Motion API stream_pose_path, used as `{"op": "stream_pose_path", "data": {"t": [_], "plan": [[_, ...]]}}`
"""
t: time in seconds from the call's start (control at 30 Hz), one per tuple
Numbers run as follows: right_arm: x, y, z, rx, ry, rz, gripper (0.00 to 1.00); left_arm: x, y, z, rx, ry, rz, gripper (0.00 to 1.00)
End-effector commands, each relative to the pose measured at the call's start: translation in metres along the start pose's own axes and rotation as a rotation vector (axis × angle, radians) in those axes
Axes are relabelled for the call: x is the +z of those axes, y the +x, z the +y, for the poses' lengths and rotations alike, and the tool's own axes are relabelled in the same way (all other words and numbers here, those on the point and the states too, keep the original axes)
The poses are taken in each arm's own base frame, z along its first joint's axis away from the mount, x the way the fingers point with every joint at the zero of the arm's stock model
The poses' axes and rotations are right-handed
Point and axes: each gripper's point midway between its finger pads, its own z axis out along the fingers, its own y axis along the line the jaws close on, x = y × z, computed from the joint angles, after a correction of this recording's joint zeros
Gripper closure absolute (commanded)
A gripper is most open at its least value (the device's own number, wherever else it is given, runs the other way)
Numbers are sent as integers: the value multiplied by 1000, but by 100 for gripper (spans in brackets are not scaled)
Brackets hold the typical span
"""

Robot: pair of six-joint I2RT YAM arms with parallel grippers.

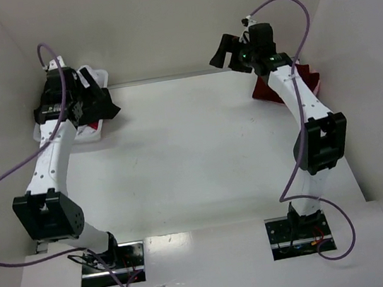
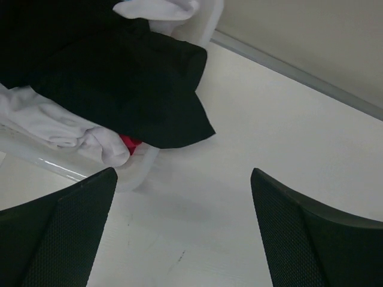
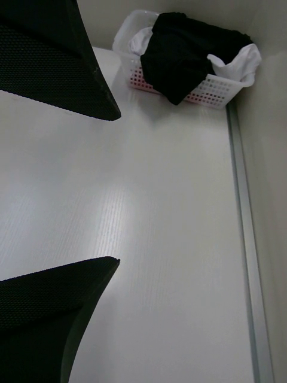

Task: Fold and stack the t-shirts
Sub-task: Grab crumpled tshirt from bin with the left arm

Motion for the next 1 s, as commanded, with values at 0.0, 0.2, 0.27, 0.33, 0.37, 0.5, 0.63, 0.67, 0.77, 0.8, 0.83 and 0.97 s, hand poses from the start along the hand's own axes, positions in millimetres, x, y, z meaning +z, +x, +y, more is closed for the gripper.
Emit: {"op": "stream_pose_path", "data": {"t": [0.0,0.2,0.27,0.33,0.37,0.5,0.63,0.67,0.77,0.8,0.83,0.97], "plan": [[-1,2,15,-36,-55,-36,0,24,-24,49,-96,-134,-38,0],[0,16,18,-24,-68,-4,0,65,-33,123,-188,-266,-28,0],[1,17,13,-30,-53,-7,0,82,-19,139,-187,-322,4,0],[4,16,13,-37,-54,-10,0,93,-17,145,-167,-340,3,0],[7,18,10,-38,-46,-7,0,103,-11,147,-149,-344,17,0],[11,18,8,-28,-41,-3,0,137,-4,147,-110,-314,51,0],[17,22,1,11,-7,5,0,169,3,150,-98,-312,76,2],[18,23,0,21,-6,8,0,175,4,150,-98,-313,80,4],[21,26,-4,25,8,19,0,189,11,158,-114,-329,94,9],[22,24,-8,27,35,12,0,192,17,161,-123,-342,107,12],[22,23,-11,27,52,6,0,196,23,163,-125,-349,118,14],[21,21,-13,28,70,3,0,200,29,168,-140,-349,134,32]]}}
